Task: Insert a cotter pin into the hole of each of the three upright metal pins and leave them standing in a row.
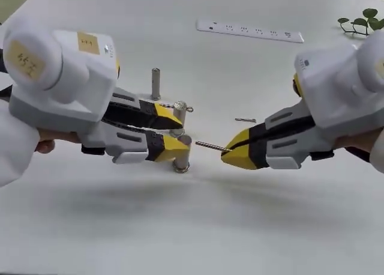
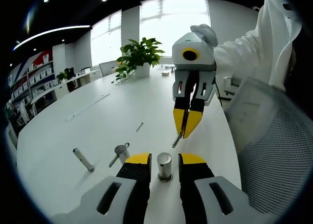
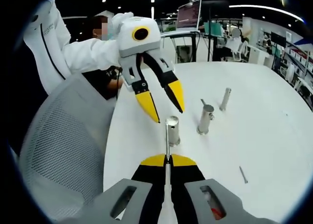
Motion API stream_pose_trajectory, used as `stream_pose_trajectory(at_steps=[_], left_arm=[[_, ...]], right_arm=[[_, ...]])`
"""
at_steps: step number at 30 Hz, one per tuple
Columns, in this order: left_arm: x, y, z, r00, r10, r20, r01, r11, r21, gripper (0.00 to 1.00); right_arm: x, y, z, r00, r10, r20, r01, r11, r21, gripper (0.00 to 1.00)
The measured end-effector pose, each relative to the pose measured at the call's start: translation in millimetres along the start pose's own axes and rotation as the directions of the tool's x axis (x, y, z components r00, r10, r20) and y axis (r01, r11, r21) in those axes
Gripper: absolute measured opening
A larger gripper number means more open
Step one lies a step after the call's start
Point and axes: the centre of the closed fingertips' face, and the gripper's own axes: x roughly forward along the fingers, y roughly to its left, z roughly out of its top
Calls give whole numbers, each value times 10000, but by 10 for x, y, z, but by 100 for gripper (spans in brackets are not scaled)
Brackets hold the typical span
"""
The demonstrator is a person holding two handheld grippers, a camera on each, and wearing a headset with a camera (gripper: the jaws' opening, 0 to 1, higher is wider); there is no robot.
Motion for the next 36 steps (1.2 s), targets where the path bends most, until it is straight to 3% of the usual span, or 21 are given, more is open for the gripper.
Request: stream_pose_trajectory(at_steps=[8, 15, 36], left_arm=[[48, -8, -39, 9995, -281, -132, 282, 9996, 45, 18], [72, -2, -73, 9989, -404, -231, 404, 9992, -9, 11], [85, -19, -56, 9986, -393, -340, 394, 9992, 5, 10]], right_arm=[[63, -24, -32, 9997, 176, -184, -176, 9998, 22, 0], [90, -39, -51, 9993, 254, -278, -253, 9997, 23, 0], [170, -80, 8, 9984, 402, -391, -414, 9987, -309, 0]])
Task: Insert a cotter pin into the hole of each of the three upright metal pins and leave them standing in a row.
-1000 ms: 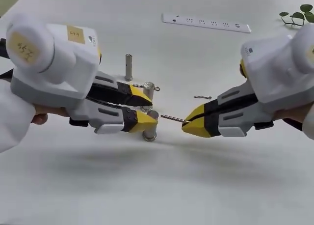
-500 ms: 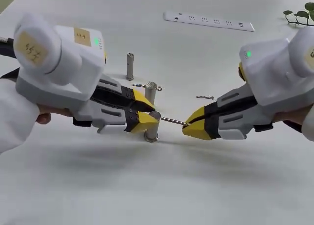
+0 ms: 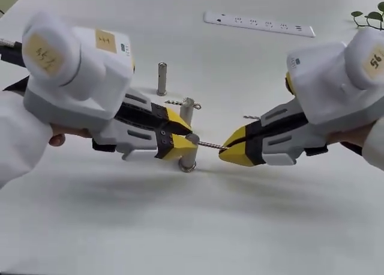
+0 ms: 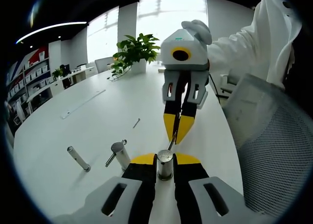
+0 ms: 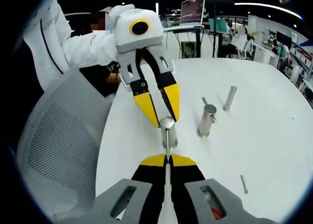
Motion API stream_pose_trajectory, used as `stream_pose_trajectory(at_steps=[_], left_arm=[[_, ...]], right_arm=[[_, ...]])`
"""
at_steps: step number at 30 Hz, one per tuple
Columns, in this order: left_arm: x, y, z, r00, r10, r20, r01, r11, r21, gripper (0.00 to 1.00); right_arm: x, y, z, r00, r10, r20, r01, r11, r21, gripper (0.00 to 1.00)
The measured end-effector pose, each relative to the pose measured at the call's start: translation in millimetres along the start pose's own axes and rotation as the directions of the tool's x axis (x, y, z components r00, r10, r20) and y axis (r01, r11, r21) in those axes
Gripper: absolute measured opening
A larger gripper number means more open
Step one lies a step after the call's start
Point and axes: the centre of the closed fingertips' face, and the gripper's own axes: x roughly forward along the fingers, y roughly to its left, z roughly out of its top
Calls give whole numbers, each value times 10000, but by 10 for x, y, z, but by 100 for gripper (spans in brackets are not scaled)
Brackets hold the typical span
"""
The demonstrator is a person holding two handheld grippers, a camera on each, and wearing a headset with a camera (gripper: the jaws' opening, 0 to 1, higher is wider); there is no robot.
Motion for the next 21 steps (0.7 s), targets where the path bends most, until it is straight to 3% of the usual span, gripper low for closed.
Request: stream_pose_trajectory(at_steps=[12, 19, 21], left_arm=[[-12, -29, 2, 10000, 40, -20, -40, 10000, -37, 10], [-8, -47, 14, 10000, 38, -21, -38, 10000, -29, 10], [-5, -48, 15, 10000, 52, -35, -52, 10000, -21, 10]], right_arm=[[101, 15, 159, 10000, 63, 44, -61, 9994, -333, 0], [112, 27, 154, 10000, 26, 16, -24, 9939, -1104, 0], [104, 28, 140, 10000, -31, 56, 36, 9950, -1000, 0]])
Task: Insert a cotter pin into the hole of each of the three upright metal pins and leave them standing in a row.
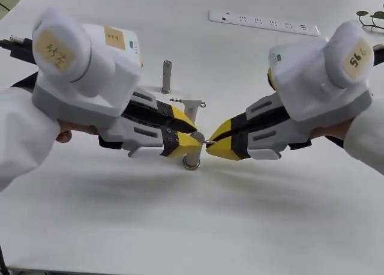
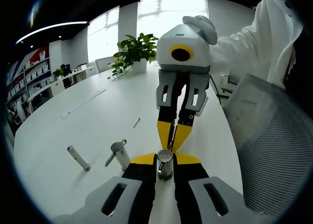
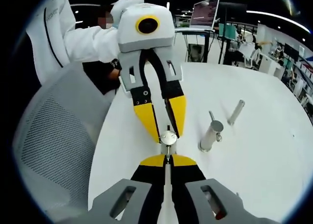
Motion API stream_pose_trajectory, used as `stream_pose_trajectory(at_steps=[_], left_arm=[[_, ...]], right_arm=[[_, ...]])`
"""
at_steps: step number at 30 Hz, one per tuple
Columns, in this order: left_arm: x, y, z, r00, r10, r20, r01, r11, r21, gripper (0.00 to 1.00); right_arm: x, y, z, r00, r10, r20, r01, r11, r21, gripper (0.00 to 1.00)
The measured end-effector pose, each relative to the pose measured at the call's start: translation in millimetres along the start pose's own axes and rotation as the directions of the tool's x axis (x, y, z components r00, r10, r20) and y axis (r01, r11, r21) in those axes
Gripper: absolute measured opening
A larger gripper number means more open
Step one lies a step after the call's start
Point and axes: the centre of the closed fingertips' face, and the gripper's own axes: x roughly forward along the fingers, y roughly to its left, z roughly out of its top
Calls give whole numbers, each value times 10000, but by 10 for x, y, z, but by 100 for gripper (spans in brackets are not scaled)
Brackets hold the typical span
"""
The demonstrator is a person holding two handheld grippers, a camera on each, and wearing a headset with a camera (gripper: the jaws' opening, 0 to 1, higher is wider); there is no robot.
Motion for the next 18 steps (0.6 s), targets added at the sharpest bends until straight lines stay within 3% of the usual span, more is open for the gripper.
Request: stream_pose_trajectory(at_steps=[10, 18], left_arm=[[3, -3, 7, 10000, -9, -65, 9, 10000, 24, 10], [3, 10, 4, 10000, -12, -92, 13, 10000, 27, 10]], right_arm=[[-100, -30, -68, 9997, -246, 19, 246, 9995, 195, 1], [-143, -32, -31, 9994, -282, 183, 276, 9991, 316, 0]])
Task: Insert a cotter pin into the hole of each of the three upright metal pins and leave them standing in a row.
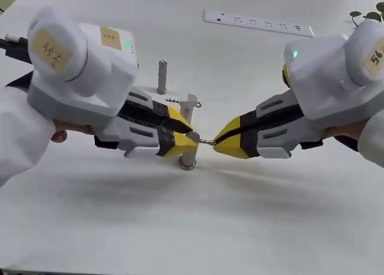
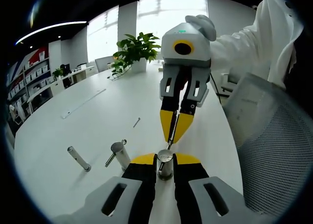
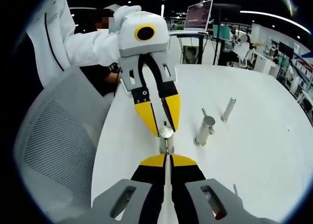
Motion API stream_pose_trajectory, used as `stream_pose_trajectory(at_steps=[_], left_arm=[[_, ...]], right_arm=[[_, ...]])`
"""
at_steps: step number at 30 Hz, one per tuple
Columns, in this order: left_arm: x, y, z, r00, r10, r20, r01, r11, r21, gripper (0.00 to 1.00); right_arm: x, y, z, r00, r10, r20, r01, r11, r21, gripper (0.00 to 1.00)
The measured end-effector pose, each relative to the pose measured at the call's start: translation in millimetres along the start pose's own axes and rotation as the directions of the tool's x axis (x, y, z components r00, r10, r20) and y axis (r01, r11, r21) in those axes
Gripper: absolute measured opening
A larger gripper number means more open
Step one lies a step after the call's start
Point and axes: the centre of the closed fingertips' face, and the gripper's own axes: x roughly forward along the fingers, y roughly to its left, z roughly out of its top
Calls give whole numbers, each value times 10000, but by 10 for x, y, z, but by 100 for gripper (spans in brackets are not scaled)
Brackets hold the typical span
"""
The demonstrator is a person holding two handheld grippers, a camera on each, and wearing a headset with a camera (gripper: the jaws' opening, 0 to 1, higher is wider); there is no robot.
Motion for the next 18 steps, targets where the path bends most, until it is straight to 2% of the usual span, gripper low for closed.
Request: stream_pose_trajectory(at_steps=[9, 18], left_arm=[[-6, 21, -12, 10000, 8, -37, -8, 10000, 8, 10], [-11, 39, -28, 10000, 5, -50, -5, 10000, 12, 10]], right_arm=[[81, -5, 87, 9996, 186, 221, -188, 9998, 103, 0], [100, 2, 68, 9998, 197, 95, -196, 9998, -19, 0]])
